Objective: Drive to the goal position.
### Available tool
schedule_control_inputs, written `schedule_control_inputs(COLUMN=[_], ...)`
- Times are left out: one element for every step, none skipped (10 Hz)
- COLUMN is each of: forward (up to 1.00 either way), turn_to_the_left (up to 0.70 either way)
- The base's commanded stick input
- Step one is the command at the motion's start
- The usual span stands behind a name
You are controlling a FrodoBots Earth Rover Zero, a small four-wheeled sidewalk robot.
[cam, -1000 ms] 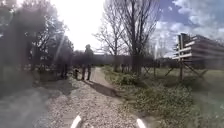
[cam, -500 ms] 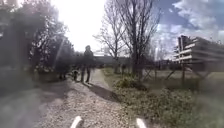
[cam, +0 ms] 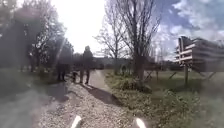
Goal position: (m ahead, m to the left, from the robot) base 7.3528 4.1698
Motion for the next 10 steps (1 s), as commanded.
schedule_control_inputs(forward=[0.27, 0.25, 0.29, 0.29, 0.29, 0.29, 0.29, 0.29, 0.29, 0.29], turn_to_the_left=[0.00, 0.00, 0.00, 0.00, 0.00, 0.00, 0.00, 0.00, 0.00, 0.00])
